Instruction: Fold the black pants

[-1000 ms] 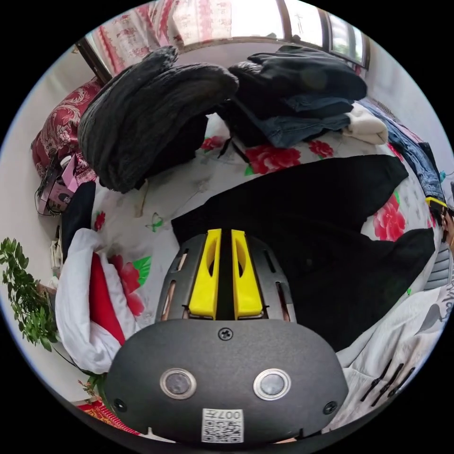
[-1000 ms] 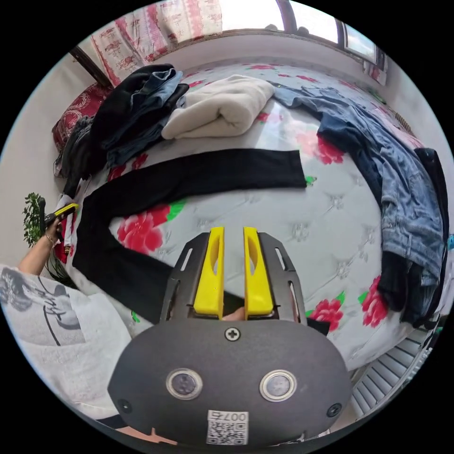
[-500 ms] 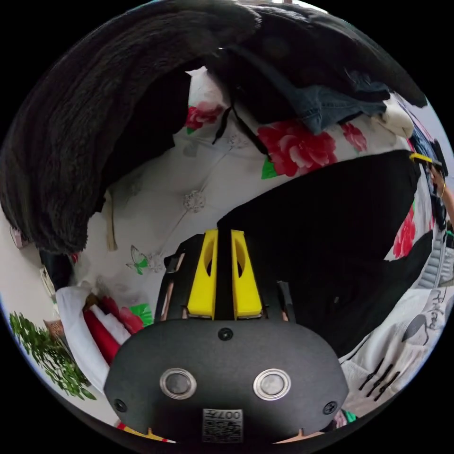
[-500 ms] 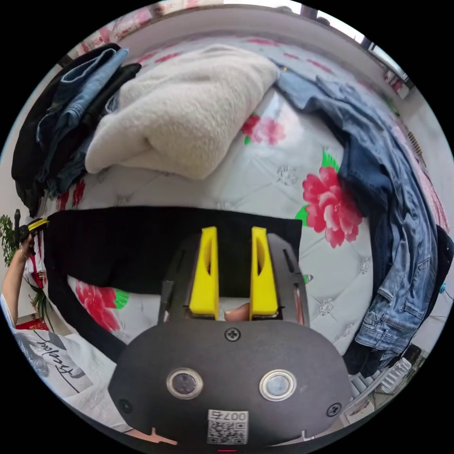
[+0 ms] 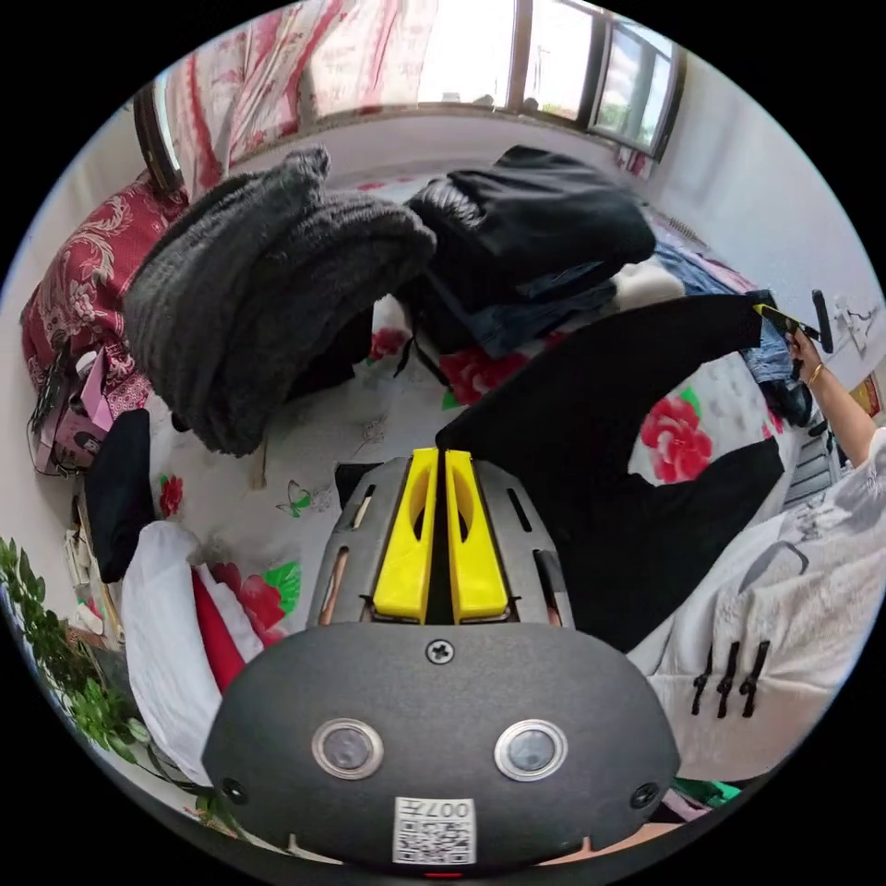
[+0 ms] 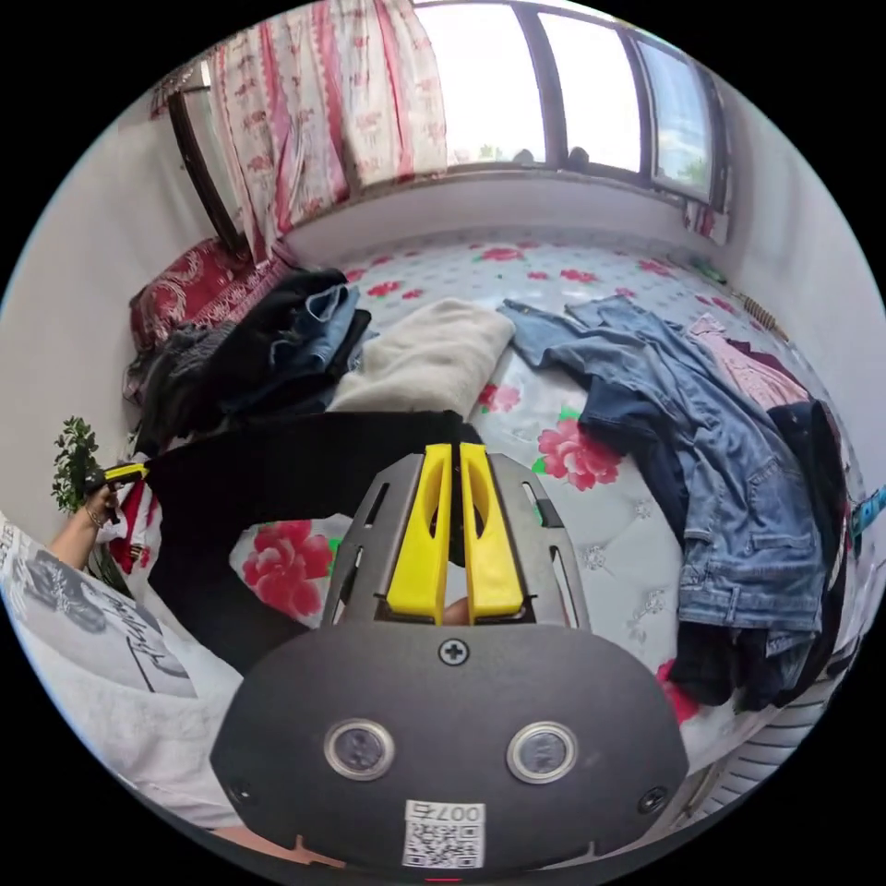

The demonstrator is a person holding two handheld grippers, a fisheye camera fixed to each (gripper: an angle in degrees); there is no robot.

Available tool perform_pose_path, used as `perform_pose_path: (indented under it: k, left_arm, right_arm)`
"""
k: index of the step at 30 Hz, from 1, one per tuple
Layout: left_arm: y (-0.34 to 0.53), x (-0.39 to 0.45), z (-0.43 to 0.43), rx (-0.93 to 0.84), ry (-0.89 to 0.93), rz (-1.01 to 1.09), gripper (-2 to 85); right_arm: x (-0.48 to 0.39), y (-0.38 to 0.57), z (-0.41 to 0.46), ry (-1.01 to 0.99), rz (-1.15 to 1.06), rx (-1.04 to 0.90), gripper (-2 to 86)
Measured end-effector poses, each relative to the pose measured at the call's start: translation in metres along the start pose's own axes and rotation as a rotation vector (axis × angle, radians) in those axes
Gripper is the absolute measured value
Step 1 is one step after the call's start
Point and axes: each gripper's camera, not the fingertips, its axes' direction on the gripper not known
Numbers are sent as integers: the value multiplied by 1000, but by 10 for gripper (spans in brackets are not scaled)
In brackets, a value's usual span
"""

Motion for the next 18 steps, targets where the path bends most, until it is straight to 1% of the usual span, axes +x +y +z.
perform_pose_path:
  k: [2,3,6,8,9,10,11,13,15,16,18]
  left_arm:
    - [23,8,-24,47,25,7,-8]
    - [41,15,-35,61,44,17,-8]
    - [87,31,-40,22,85,-13,-8]
    - [116,40,-27,-43,102,-47,-7]
    - [136,48,-12,-102,97,-68,-7]
    - [154,57,7,-182,88,-87,-7]
    - [162,61,17,-222,87,-96,-7]
    - [183,76,46,-316,86,-118,-7]
    - [186,81,51,-306,76,-136,-7]
    - [184,80,51,-294,80,-159,-7]
    - [178,76,51,-301,101,-189,-7]
  right_arm:
    - [2,44,-43,-24,31,59,-1]
    - [3,56,-50,-15,35,63,-1]
    - [10,122,-68,24,83,-5,-2]
    - [15,176,-59,39,134,-112,-2]
    - [16,190,-54,35,147,-145,-2]
    - [19,217,-40,42,184,-221,-2]
    - [22,242,-26,45,227,-290,-2]
    - [27,275,-11,39,294,-357,-2]
    - [36,298,-8,-1,379,-352,-2]
    - [43,307,-14,-33,438,-286,-2]
    - [55,312,-19,-93,521,-240,-2]
